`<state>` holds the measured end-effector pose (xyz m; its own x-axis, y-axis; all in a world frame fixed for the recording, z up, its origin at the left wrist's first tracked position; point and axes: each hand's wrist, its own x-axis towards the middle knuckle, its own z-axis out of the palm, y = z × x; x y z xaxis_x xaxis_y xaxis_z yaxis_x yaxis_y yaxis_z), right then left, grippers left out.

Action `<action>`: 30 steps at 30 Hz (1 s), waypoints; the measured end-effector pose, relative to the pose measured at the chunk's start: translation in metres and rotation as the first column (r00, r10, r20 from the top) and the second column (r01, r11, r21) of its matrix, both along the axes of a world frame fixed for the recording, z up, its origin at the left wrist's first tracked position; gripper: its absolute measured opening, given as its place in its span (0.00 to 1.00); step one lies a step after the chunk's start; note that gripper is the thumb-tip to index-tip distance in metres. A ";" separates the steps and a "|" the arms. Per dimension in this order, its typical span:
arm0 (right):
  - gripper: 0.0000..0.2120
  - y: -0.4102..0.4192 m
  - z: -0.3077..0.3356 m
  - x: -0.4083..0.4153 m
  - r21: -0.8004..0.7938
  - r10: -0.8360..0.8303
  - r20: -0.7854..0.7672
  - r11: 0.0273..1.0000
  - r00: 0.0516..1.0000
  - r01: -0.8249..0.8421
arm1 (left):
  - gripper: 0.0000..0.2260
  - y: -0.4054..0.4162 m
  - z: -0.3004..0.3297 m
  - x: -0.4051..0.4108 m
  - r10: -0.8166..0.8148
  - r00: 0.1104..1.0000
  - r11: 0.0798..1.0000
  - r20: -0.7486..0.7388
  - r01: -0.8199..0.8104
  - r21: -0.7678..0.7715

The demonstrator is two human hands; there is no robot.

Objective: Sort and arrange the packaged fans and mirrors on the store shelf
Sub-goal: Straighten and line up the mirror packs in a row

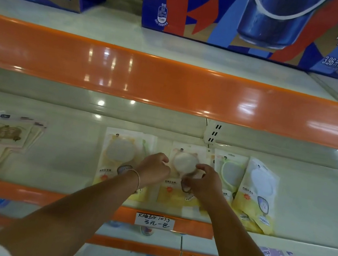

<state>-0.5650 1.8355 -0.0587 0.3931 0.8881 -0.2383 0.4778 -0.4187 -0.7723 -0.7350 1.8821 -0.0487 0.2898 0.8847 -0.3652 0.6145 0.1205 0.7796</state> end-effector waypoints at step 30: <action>0.20 0.006 0.000 -0.047 -0.075 0.254 0.208 0.967 0.945 -0.243 | 0.11 -0.005 -0.006 -0.025 0.153 0.987 0.946 0.049 -0.161 0.282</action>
